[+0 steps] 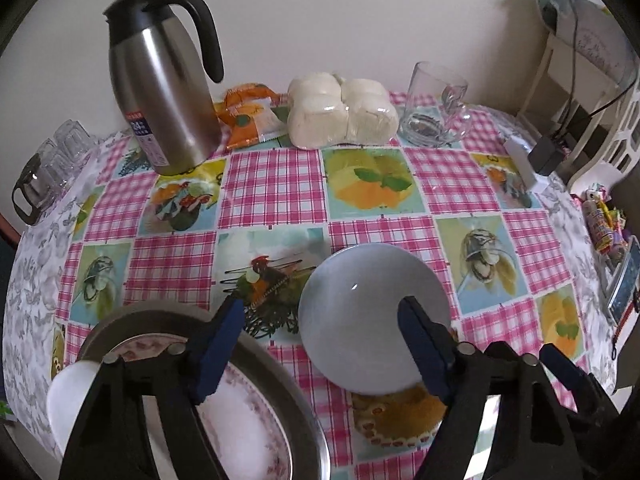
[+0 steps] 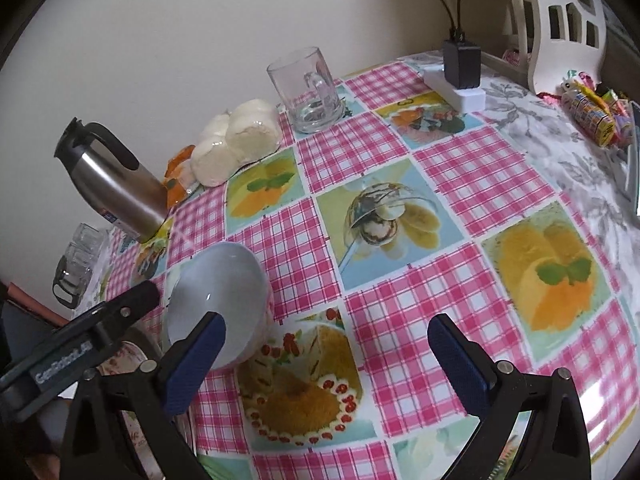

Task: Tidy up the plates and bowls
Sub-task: 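Move both tools to the white round bowl, then grasp the white round bowl rim with both tools and lift it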

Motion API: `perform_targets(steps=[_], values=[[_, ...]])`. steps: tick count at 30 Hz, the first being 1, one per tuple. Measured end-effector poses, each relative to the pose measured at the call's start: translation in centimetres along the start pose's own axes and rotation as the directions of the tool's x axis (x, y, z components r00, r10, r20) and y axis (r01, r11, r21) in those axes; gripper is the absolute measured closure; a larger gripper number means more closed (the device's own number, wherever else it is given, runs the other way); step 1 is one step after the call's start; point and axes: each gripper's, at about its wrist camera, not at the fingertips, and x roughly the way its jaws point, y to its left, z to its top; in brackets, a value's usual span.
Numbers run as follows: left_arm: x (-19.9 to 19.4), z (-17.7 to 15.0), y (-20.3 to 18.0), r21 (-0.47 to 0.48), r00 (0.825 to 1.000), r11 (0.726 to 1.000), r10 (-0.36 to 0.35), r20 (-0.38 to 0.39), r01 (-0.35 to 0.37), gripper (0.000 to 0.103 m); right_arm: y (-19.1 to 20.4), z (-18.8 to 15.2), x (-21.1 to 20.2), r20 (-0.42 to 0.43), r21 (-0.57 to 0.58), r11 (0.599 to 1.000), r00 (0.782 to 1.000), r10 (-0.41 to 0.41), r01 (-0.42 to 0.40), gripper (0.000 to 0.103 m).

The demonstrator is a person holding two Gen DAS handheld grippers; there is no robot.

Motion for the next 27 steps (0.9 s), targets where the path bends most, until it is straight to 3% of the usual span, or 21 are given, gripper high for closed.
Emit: perform_targets(steps=[3, 7, 12, 14, 21, 23, 27], values=[[1.5, 0.3, 0.1, -0.009, 1.000, 1.000, 0.004, -0.023, -0.004, 0.031, 0.3, 0.0, 1.1, -0.010, 0.004, 1.000, 1.000, 0.017, -0.017, 0.008], [3.2, 0.2, 0.4, -0.014, 0.999, 1.000, 0.013, -0.045, -0.014, 0.033, 0.5, 0.0, 2.4, -0.022, 0.021, 1.000, 1.000, 0.020, -0.019, 0.023], [5.0, -0.1, 0.4, -0.018, 0.997, 1.000, 0.006, -0.072, -0.007, 0.040, 1.1, 0.0, 3.7, -0.043, 0.016, 1.000, 0.999, 0.022, -0.021, 0.030], [5.6, -0.3, 0.4, -0.019, 0.997, 1.000, 0.003, -0.082, -0.004, 0.046, 1.6, 0.0, 4.1, -0.047, 0.008, 1.000, 0.999, 0.018, -0.018, 0.038], [6.8, -0.7, 0.5, -0.032, 0.994, 0.999, -0.019, -0.107, 0.016, 0.064, 2.3, -0.5, 5.6, -0.079, -0.008, 1.000, 0.997, 0.019, -0.019, 0.050], [6.9, -0.8, 0.5, -0.032, 0.994, 0.999, -0.026, -0.108, 0.023, 0.068, 2.5, -0.6, 5.8, -0.079, -0.008, 0.999, 0.996, 0.036, -0.037, 0.060], [7.2, -1.0, 0.5, -0.039, 0.993, 0.999, -0.027, -0.113, 0.022, 0.079, 3.2, -0.8, 5.9, -0.078, -0.034, 0.998, 0.996, 0.053, -0.056, 0.070]])
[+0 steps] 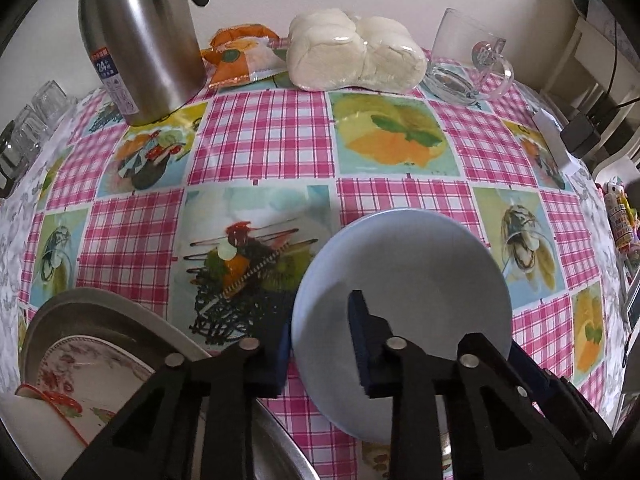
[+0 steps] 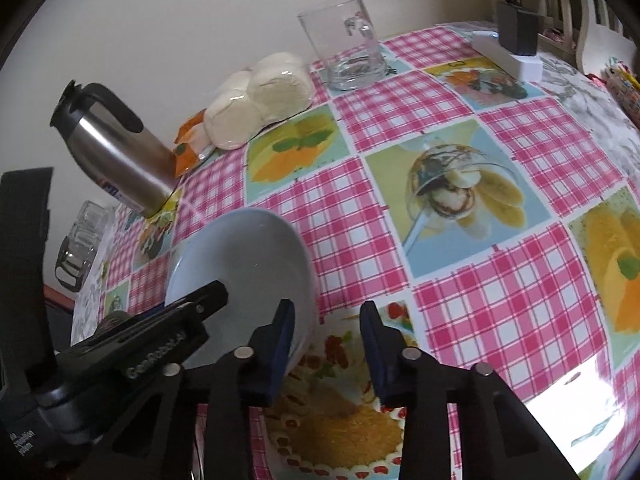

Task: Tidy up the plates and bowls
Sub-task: 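Grasp the white round bowl rim with both tools and lift it, then carry the white round bowl and lower it onto the stacked bowls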

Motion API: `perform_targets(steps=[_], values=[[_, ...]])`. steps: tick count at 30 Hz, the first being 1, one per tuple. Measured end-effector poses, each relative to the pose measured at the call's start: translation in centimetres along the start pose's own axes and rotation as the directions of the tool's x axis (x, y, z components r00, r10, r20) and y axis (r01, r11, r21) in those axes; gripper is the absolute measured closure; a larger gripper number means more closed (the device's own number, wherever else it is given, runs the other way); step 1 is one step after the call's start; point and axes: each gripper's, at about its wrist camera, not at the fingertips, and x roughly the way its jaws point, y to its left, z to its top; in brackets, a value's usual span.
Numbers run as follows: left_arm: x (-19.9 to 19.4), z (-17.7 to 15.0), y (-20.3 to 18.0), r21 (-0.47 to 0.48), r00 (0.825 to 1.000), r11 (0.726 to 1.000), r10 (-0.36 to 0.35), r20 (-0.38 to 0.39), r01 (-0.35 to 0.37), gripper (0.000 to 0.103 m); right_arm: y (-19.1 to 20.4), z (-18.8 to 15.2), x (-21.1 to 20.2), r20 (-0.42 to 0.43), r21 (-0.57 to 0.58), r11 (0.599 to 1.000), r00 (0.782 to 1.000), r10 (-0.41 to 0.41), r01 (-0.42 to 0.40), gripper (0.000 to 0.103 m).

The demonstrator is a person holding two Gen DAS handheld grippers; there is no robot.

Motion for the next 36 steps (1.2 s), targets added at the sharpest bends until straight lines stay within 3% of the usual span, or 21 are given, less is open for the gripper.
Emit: perform_targets(steps=[8, 17, 26, 36], values=[[-0.2, 0.1, 0.0, 0.001, 1.000, 1.000, -0.017, 0.009, 0.017, 0.084, 0.4, -0.4, 0.7, -0.023, -0.012, 1.000, 0.999, 0.027, -0.027, 0.084], [-0.9, -0.2, -0.1, -0.013, 0.998, 0.998, -0.055, 0.015, 0.055, 0.084, 0.7, -0.5, 0.5, -0.034, -0.024, 1.000, 0.999, -0.002, 0.001, 0.084], [-5.9, 0.0, -0.5, 0.005, 0.989, 0.996, -0.088, 0.118, 0.088, 0.084, 1.5, 0.4, -3.0, 0.040, -0.029, 1.000, 0.999, 0.010, -0.009, 0.084], [-13.1, -0.2, 0.9, 0.005, 0.960, 0.994, -0.111, 0.256, 0.114, 0.084, 5.4, 1.3, -9.0, 0.164, -0.087, 0.996, 0.986, 0.033, -0.019, 0.084]])
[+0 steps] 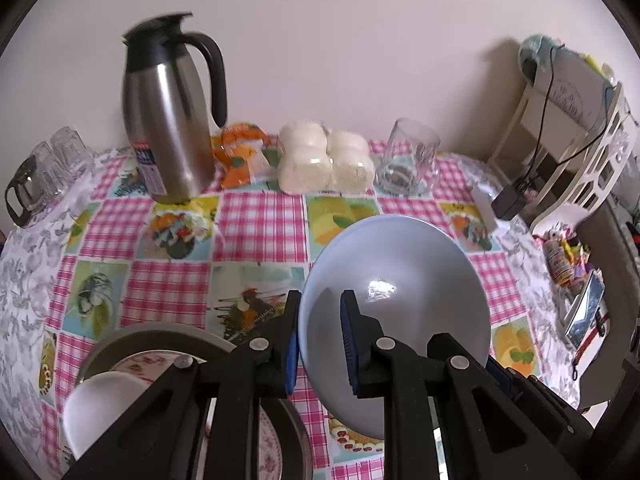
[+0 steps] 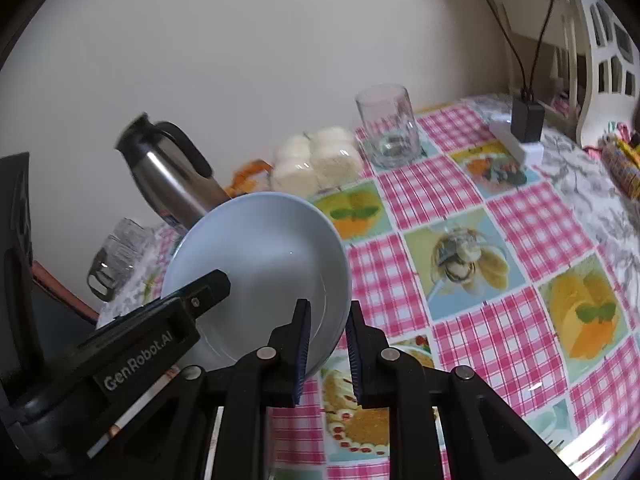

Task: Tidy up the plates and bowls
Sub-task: 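Carry the white round bowl and lower it onto the stacked bowls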

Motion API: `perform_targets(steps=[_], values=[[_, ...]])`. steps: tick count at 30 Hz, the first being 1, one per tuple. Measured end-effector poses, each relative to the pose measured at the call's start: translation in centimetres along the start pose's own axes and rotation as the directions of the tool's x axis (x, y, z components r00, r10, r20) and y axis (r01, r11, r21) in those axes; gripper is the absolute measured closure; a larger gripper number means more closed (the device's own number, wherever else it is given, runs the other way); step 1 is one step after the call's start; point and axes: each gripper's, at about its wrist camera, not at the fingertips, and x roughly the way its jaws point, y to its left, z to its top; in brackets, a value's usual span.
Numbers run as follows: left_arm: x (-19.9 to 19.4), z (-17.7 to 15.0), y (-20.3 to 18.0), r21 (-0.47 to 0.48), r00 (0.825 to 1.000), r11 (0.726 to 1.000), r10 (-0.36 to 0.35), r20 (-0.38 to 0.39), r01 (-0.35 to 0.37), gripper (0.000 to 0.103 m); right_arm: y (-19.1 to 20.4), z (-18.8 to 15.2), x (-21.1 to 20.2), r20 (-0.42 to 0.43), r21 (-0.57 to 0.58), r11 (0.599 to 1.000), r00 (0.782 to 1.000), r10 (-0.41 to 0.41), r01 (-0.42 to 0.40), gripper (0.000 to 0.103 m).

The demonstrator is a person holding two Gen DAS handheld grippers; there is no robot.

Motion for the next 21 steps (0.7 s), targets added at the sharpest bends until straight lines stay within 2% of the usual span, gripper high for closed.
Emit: perform_targets(steps=[10, 21], values=[[-3.7, -0.3, 3.0, -0.058, 0.999, 0.998, -0.013, 0.051, 0.016, 0.084, 3.7, -0.2, -2.3, 0.027, -0.063, 0.998, 0.999, 0.018, -0.016, 0.084], [-7.4, -1.2, 7.9, -0.157, 0.995, 0.987, -0.016, 0.101, 0.032, 0.084, 8.6, -1.0, -3.4, 0.035, -0.141, 0.988, 0.997, 0.075, -0.069, 0.084]])
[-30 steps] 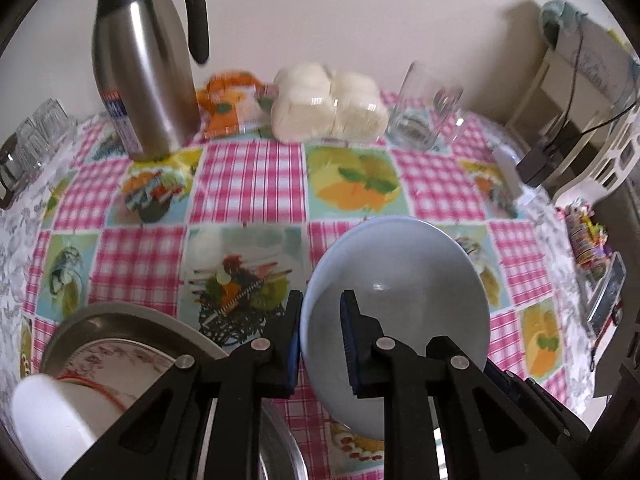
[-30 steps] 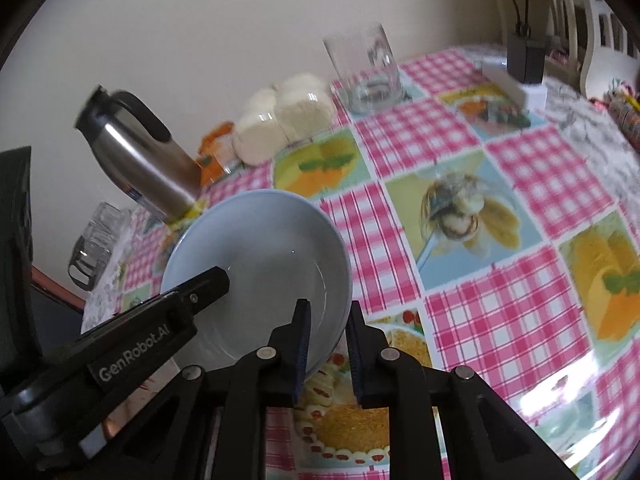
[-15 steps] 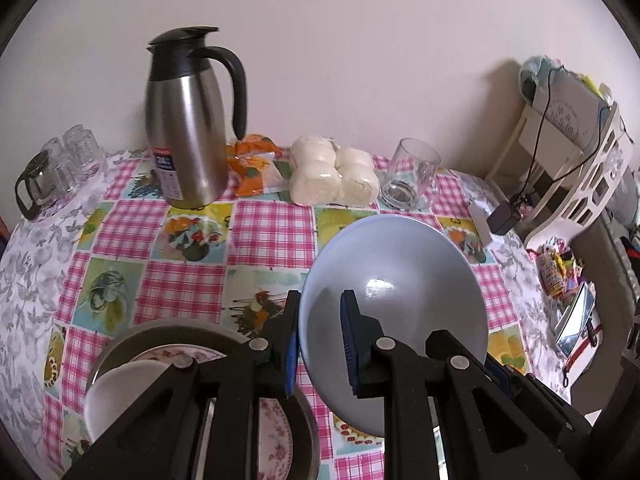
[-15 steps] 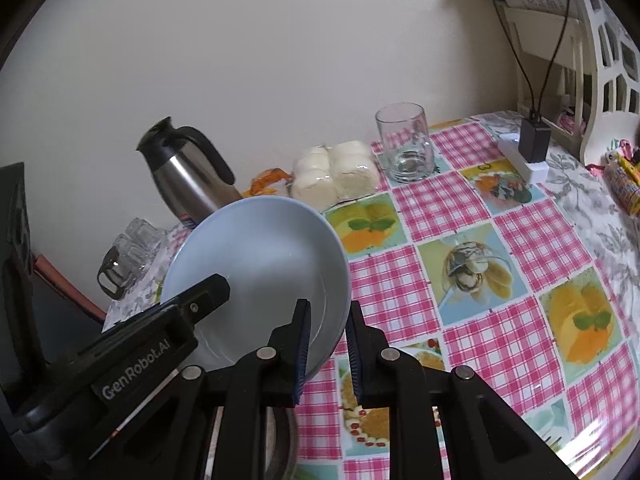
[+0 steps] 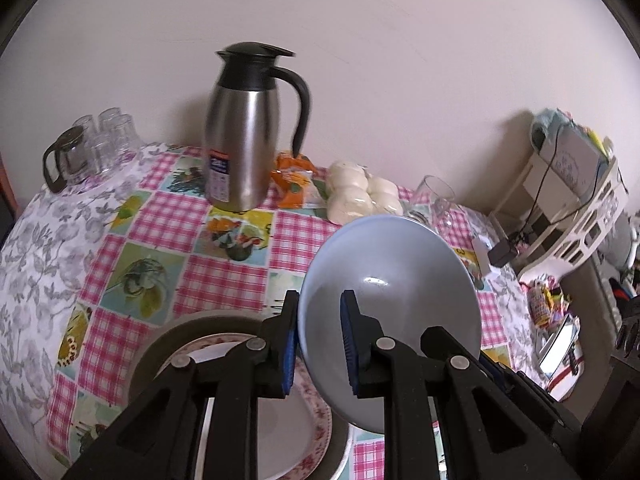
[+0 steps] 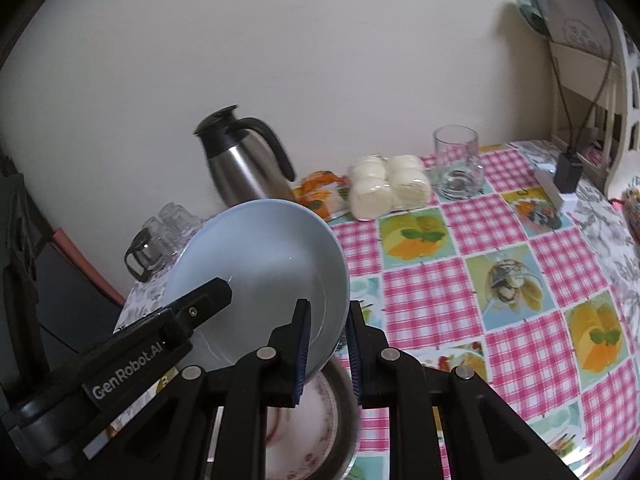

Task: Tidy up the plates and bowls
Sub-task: 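Carry the white round bowl and lower it onto the stacked bowls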

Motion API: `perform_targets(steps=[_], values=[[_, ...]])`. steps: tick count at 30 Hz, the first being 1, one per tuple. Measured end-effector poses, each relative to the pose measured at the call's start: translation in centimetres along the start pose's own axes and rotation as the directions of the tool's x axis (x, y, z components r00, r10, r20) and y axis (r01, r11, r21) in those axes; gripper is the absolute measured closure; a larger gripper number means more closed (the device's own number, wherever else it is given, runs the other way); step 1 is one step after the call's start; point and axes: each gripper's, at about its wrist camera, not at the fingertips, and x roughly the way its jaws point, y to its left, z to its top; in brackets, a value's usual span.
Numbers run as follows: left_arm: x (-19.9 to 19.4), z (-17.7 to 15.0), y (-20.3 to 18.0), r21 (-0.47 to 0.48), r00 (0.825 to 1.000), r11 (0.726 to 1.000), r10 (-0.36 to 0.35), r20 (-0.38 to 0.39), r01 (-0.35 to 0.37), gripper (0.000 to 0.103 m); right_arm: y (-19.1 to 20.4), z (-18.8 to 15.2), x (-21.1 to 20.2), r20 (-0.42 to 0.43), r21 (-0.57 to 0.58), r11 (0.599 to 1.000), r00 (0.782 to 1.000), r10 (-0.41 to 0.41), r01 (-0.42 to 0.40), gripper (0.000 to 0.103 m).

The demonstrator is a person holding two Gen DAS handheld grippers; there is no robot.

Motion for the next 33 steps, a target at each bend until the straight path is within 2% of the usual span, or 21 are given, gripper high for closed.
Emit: perform_targets(steps=[7, 19, 28, 33], values=[[-1.9, -0.3, 3.2, -0.059, 1.000, 0.998, 0.008, 0.021, -0.006, 0.084, 3.4, -0.7, 0.4, -0.014, -0.052, 0.998, 0.999, 0.030, -0.031, 0.084], [-3.5, -1.9, 7.5, -0.132, 1.000, 0.991, 0.012, 0.014, -0.010, 0.084, 7.0, -2.9, 1.0, -0.064, -0.104, 0.992, 0.996, 0.062, -0.068, 0.084], [-3.3, -3.3, 8.8, -0.142, 1.000, 0.990, 0.011, -0.022, -0.014, 0.083, 7.7, -4.6, 1.7, -0.113, -0.126, 0.991, 0.993, 0.038, -0.052, 0.084], [-2.2, -4.2, 9.3, -0.144, 0.997, 0.989, 0.021, -0.071, -0.031, 0.083, 7.9, -5.6, 2.6, -0.156, -0.143, 0.989, 0.988, 0.000, -0.023, 0.082]])
